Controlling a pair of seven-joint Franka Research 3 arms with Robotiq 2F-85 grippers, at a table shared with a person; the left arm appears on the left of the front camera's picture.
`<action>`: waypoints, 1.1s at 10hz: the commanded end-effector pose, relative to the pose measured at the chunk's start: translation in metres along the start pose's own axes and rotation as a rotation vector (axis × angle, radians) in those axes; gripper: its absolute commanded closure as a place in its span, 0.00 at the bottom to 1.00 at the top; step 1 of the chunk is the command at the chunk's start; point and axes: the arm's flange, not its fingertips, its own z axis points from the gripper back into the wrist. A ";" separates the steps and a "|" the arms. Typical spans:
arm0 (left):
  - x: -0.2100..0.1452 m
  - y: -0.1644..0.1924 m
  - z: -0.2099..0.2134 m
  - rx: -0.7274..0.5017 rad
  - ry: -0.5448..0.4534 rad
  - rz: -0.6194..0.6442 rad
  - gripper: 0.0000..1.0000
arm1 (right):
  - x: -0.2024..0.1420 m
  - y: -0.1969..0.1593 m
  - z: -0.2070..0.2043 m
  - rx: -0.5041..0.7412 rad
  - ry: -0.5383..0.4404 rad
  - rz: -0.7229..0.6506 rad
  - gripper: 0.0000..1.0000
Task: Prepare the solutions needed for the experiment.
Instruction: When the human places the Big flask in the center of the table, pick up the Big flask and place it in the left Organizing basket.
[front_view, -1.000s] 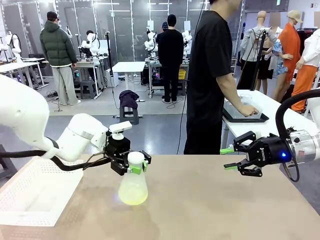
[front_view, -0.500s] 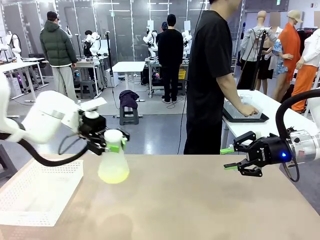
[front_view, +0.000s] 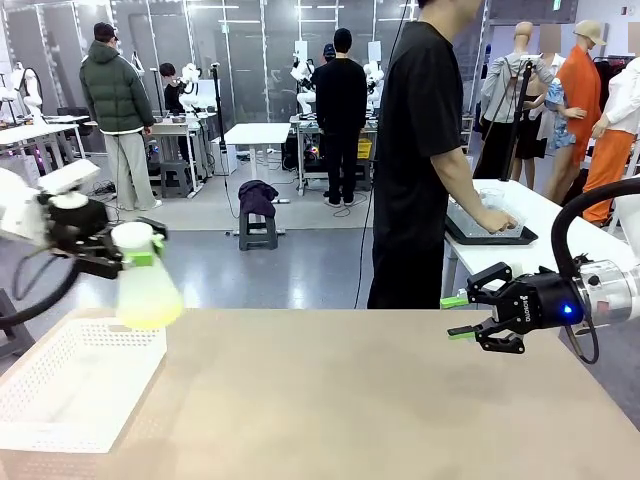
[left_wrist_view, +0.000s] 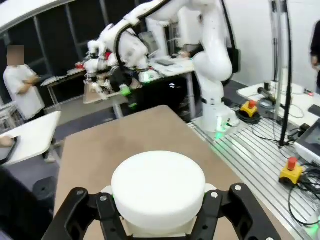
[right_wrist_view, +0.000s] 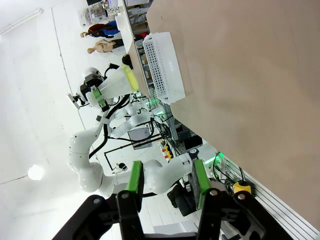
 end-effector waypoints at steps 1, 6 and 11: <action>-0.001 -0.034 0.028 0.154 -0.032 -0.015 1.00 | 0.000 0.002 0.002 -0.007 0.010 0.004 0.49; -0.057 -0.077 0.110 0.366 -0.096 0.047 1.00 | 0.000 0.002 0.002 -0.007 0.010 0.004 0.49; -0.119 -0.081 0.118 0.341 -0.108 0.138 1.00 | 0.000 0.002 0.002 -0.007 0.010 0.004 0.49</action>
